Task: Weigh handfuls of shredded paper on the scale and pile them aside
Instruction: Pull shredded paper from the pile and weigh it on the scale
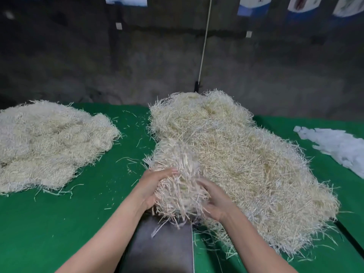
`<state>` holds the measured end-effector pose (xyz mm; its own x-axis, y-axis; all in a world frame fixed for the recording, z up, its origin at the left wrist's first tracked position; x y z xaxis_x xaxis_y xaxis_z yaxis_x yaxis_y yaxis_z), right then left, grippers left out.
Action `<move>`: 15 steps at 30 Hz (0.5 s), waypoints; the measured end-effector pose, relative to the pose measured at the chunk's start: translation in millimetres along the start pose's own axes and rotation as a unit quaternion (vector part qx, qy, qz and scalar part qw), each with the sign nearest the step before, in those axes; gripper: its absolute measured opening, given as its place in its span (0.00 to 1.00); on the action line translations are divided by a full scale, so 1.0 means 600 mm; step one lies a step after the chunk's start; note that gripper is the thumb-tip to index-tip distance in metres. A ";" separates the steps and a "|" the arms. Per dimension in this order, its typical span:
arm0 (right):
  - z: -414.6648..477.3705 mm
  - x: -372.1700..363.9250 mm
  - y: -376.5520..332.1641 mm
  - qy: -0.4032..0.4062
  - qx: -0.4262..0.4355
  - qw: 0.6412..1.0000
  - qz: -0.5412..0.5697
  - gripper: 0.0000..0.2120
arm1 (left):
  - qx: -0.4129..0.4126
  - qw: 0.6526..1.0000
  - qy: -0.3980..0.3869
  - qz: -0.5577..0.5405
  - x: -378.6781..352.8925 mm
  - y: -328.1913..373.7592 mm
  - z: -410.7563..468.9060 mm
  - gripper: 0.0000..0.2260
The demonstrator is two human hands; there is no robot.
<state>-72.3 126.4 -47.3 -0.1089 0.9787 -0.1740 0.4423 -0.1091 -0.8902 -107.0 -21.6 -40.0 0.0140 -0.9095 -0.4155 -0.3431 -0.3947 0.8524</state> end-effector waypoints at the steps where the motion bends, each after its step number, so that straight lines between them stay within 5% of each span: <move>1: 0.005 0.026 -0.014 0.026 0.031 0.999 0.010 0.13 | -0.003 1.000 0.016 -0.014 0.003 0.004 0.005 0.57; 4: 0.012 0.077 -0.056 0.053 0.125 0.991 -0.007 0.24 | -0.011 0.999 0.021 -0.024 0.005 0.013 0.022 0.52; 6: 0.017 0.067 -0.076 0.027 0.151 0.980 -0.126 0.36 | -0.010 1.000 0.011 -0.020 -0.011 0.012 0.028 0.53; 9: 0.034 0.042 -0.082 0.019 0.149 0.950 -0.273 0.32 | -0.011 1.000 0.006 -0.007 -0.032 0.007 0.036 0.40; 12: 0.042 0.090 -0.107 0.121 0.149 0.975 -0.113 0.05 | -0.035 0.996 0.011 -0.076 -0.024 0.024 0.036 0.09; 15: 0.045 0.125 -0.120 0.138 0.166 0.973 0.078 0.06 | -0.056 0.993 0.053 -0.086 0.010 0.037 0.039 0.14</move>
<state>-136.4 203.1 -7.8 0.2009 0.9500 -0.2390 0.1175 -0.2656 -0.9569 -136.7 -32.9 -31.1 0.1646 -0.8341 -0.5264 -0.2197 -0.5513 0.8049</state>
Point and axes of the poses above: each hand's wrist, its own z-axis towards the middle knuckle, its own x-axis out of the back of the hand, y = z × x, the point moved 8 cm from there along z, towards the middle knuckle, and after that the axes turned 15 degrees about -z, right-handed, at the moved point
